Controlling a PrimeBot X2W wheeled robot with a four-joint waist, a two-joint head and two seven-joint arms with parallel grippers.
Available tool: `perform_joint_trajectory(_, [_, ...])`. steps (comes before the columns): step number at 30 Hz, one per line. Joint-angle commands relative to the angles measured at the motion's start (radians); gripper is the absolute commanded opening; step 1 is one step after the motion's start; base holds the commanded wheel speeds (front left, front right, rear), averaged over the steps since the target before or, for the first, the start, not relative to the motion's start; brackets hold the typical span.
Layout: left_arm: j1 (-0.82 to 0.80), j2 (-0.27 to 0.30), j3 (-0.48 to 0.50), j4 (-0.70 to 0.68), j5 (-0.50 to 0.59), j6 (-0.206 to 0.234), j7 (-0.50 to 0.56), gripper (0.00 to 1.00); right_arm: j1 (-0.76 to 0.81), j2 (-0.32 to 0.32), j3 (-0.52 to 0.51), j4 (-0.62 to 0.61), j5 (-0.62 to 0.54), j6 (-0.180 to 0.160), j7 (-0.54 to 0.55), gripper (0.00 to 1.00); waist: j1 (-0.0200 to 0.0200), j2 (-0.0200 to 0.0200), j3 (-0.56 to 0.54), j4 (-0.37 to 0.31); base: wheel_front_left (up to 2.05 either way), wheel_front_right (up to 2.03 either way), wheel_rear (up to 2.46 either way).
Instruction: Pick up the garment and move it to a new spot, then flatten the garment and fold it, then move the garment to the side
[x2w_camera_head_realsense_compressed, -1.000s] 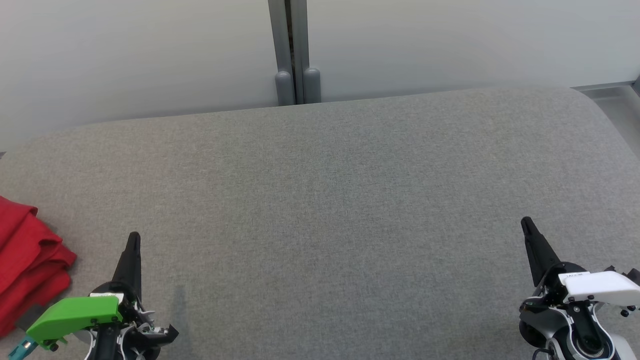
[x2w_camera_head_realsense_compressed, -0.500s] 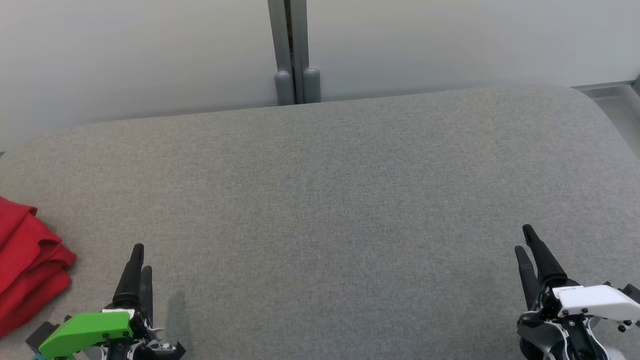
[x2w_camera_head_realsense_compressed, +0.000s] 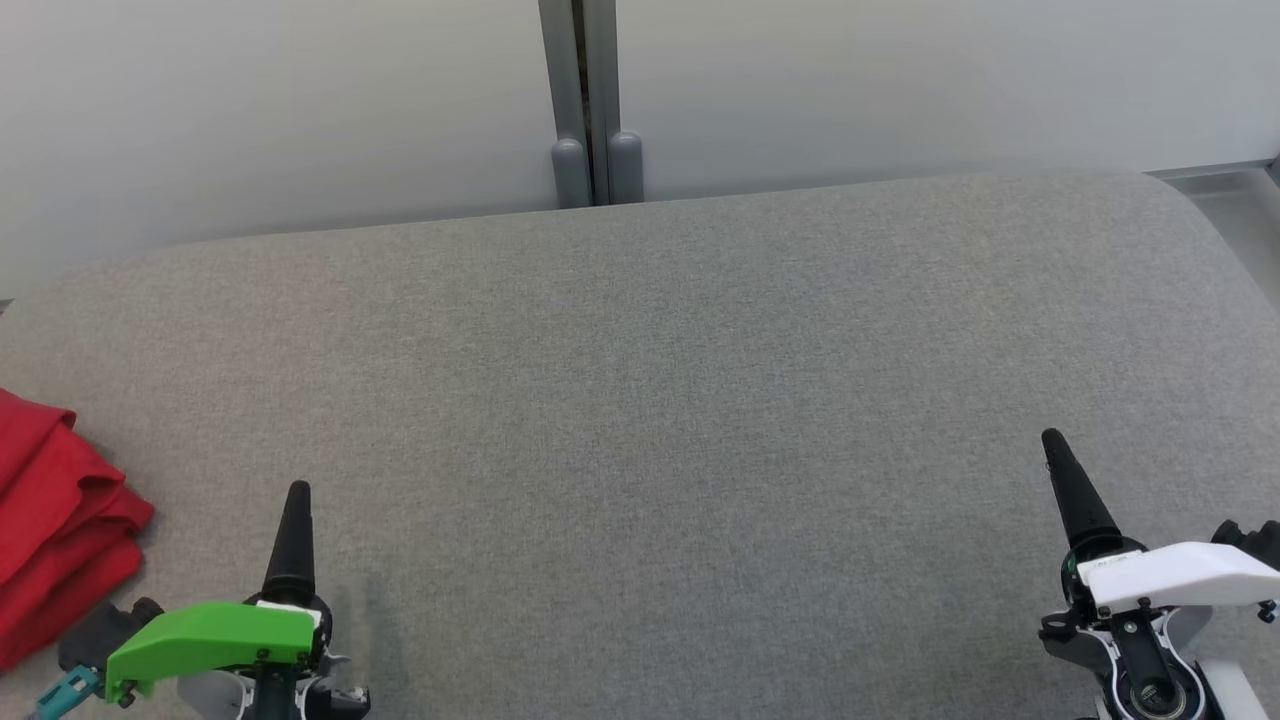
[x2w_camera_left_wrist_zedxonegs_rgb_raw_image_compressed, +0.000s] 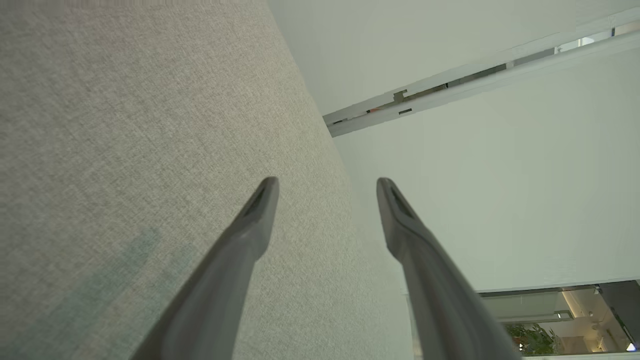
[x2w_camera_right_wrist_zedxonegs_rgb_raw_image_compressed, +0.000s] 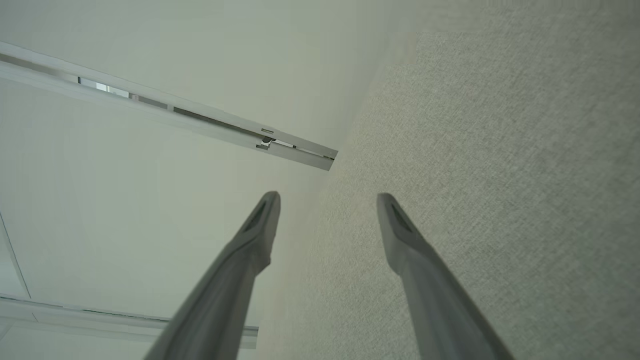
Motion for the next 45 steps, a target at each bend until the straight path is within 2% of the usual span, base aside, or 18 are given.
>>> perform_joint_trajectory(1, [-0.034, 0.013, -0.007, -0.01, 0.059, 0.007, -0.013, 1.0, -0.032, -0.013, 0.003, -0.015, -0.056, 0.0, -0.014, 1.0, 0.0, 0.0, 0.001, 0.0, 0.0, 0.0, 0.0])
perform_joint_trajectory(13, [-0.051, 0.019, -0.042, 0.021, 0.271, 0.036, -0.06, 1.0, -0.048, 0.004, -0.021, -0.022, -0.277, 0.0, -0.062, 1.0, 0.0, 0.0, 0.006, 0.004, 0.0, 0.0, 0.0])
perform_joint_trajectory(21, [-0.056, 0.027, -0.073, 0.021, 0.397, 0.05, -0.089, 1.0, -0.046, 0.003, 0.002, -0.017, -0.41, 0.0, -0.09, 1.0, 0.0, 0.0, 0.008, 0.004, 0.0, 0.0, 0.0])
perform_joint_trajectory(45, [-0.041, 0.036, -0.124, 0.044, 0.709, 0.103, -0.165, 1.0, -0.064, 0.013, 0.058, 0.001, -0.732, 0.0, -0.167, 1.0, 0.0, 0.0, 0.015, 0.009, 0.0, 0.0, 0.0])
